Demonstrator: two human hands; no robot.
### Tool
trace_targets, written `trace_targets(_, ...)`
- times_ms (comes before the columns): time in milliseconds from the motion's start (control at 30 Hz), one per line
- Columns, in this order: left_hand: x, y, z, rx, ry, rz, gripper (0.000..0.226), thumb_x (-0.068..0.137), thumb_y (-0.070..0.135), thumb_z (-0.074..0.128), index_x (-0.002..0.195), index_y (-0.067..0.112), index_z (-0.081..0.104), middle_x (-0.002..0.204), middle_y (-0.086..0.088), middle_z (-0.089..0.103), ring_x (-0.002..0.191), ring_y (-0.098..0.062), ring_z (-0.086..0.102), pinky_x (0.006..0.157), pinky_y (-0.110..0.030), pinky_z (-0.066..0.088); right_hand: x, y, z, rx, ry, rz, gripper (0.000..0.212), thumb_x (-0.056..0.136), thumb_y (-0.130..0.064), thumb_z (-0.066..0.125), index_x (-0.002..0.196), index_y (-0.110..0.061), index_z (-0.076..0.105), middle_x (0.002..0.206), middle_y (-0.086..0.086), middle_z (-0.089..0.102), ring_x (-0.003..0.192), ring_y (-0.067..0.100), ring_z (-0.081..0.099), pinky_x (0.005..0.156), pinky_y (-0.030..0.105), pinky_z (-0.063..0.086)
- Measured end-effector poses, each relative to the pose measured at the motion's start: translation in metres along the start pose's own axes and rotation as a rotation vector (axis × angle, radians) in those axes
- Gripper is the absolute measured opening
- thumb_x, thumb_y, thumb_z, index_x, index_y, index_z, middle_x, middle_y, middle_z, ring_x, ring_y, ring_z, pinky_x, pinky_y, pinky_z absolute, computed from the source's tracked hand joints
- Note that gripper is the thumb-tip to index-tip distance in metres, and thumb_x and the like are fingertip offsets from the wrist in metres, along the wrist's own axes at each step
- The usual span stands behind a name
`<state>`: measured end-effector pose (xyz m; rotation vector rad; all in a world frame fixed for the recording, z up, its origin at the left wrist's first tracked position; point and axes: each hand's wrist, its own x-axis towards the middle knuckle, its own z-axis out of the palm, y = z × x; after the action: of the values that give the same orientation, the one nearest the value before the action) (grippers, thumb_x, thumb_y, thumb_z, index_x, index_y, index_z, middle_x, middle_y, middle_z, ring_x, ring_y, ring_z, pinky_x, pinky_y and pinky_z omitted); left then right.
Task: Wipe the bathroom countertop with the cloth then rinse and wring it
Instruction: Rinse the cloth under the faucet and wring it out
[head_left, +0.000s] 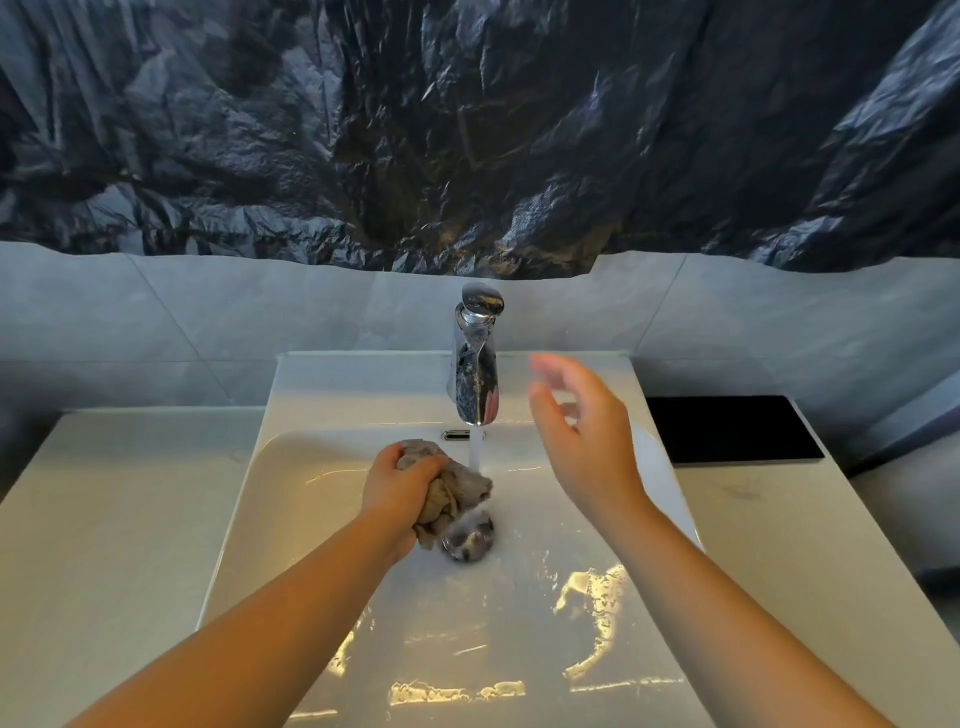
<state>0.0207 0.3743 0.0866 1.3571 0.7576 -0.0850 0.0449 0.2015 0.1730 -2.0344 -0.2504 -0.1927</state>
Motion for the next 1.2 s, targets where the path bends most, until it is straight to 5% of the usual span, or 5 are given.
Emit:
trace_targets(167, -0.010, 0.001, 0.004, 0.109, -0.055, 0.078, 0.015, 0.081, 0.017, 0.071, 0.094, 0.020, 0.064, 0.092, -0.012, 0.069, 0.084, -0.028, 0.068, 0.075, -0.041, 0.058, 0.031, -0.030, 0.011, -0.235, -0.133, -0.273, 0.052, 0.098, -0.038, 0.043, 0.148, -0.032, 0.026, 0.156, -0.013, 0.022, 0.142, 0.000, 0.017, 0.109, 0.014, 0.019)
trace_targets(500, -0.016, 0.017, -0.009, 0.192, 0.024, 0.082, 0.025, 0.082, 0.028, 0.069, 0.103, 0.016, 0.063, 0.090, -0.011, 0.069, 0.082, -0.028, 0.068, 0.069, -0.039, 0.059, 0.006, -0.018, 0.017, -0.356, -0.188, -0.267, 0.046, 0.100, -0.032, 0.041, 0.145, -0.028, 0.036, 0.155, -0.012, 0.026, 0.145, 0.011, 0.017, 0.112, 0.028, 0.022)
trace_targets(767, -0.042, 0.027, -0.009, 0.177, 0.079, 0.097, 0.049, 0.081, 0.057, 0.061, 0.086, 0.008, 0.066, 0.083, -0.011, 0.067, 0.078, -0.022, 0.063, 0.059, -0.027, 0.047, -0.053, -0.003, 0.018, 0.067, 0.101, 0.102, 0.034, 0.097, -0.031, 0.045, 0.130, -0.034, 0.051, 0.135, -0.015, 0.052, 0.115, -0.003, 0.051, 0.085, 0.003, 0.042)
trace_targets(933, -0.048, 0.025, -0.002, 0.152, 0.090, 0.104, 0.029, 0.092, 0.039, 0.054, 0.078, 0.014, 0.064, 0.082, -0.007, 0.065, 0.079, -0.024, 0.062, 0.067, -0.037, 0.050, -0.074, 0.021, 0.015, 0.264, -0.054, 0.481, 0.024, 0.099, -0.028, 0.044, 0.113, -0.022, 0.063, 0.114, 0.001, 0.067, 0.098, 0.014, 0.065, 0.084, 0.030, 0.057)
trace_targets(1200, -0.061, 0.025, 0.013, 0.079, 0.168, 0.171, 0.023, 0.092, 0.022, 0.040, 0.073, 0.011, 0.048, 0.069, -0.009, 0.044, 0.068, -0.025, 0.047, 0.062, -0.037, 0.043, -0.096, 0.012, 0.030, 0.405, -0.125, 0.616, 0.020, 0.099, -0.030, 0.043, 0.109, -0.024, 0.060, 0.104, 0.001, 0.069, 0.080, 0.014, 0.071, 0.063, 0.024, 0.057)
